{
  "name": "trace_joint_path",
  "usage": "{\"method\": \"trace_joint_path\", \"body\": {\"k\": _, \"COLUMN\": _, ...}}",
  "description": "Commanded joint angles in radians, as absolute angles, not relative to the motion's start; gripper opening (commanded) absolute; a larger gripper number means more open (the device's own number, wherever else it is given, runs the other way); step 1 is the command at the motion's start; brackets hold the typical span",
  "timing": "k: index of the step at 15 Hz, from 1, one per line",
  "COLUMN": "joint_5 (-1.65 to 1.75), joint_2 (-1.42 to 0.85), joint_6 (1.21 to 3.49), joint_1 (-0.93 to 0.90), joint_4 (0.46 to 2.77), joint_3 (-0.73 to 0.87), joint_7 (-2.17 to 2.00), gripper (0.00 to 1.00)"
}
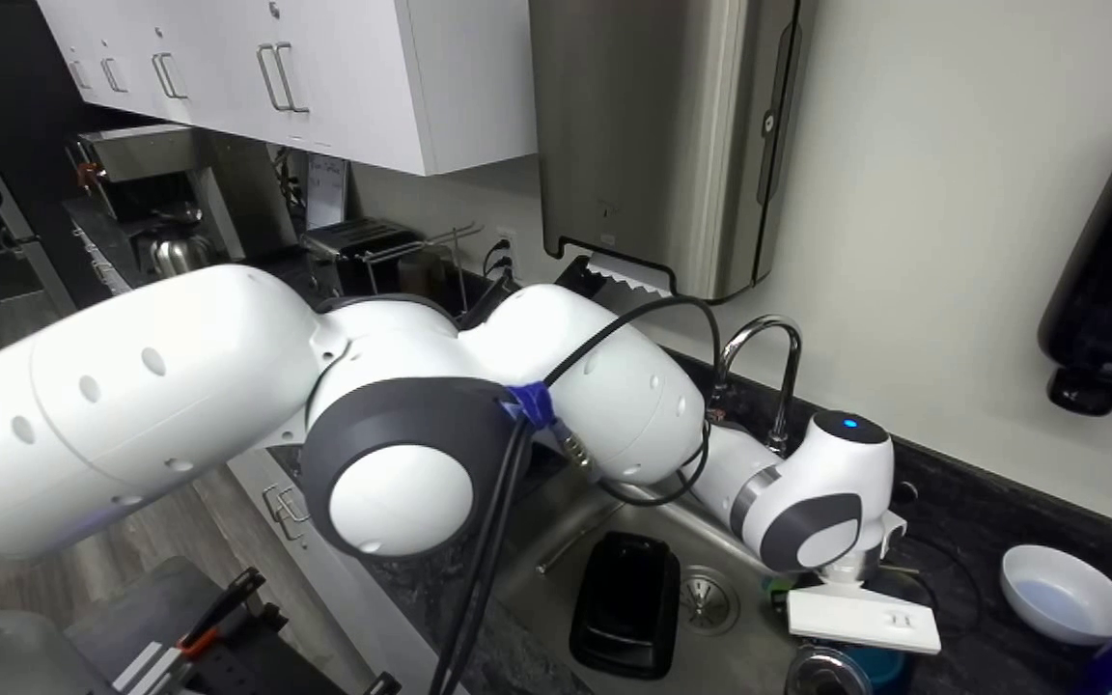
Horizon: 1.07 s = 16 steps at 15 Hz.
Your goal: Take the straw out of the sink and put it in the cutlery compartment, pick the lid on the tray, place it on the cup in the sink, lift the cup, drop it in the sink then move the pan in the sink to the left
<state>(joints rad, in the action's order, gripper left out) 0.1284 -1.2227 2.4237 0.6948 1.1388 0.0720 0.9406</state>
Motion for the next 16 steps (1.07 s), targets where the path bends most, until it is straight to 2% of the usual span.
{"method": "trace_joint_path", "body": {"k": 1, "joint_5": 0.139, "joint_2": -1.188, "joint_6": 2.418, "joint_1": 0.693, "joint_4": 1.178, "joint_3": 0.089, "joint_7": 0.937, "gripper": 0.04}}
{"method": "trace_joint_path", "body": {"k": 7, "joint_5": 0.128, "joint_2": -1.029, "joint_6": 2.475, "joint_1": 0.703, "joint_4": 1.381, "joint_3": 0.112, "joint_7": 0.903, "gripper": 0.04}}
{"method": "trace_joint_path", "body": {"k": 16, "joint_5": 0.100, "joint_2": -0.744, "joint_6": 2.634, "joint_1": 0.728, "joint_4": 1.758, "joint_3": 0.059, "joint_7": 0.958, "gripper": 0.04}}
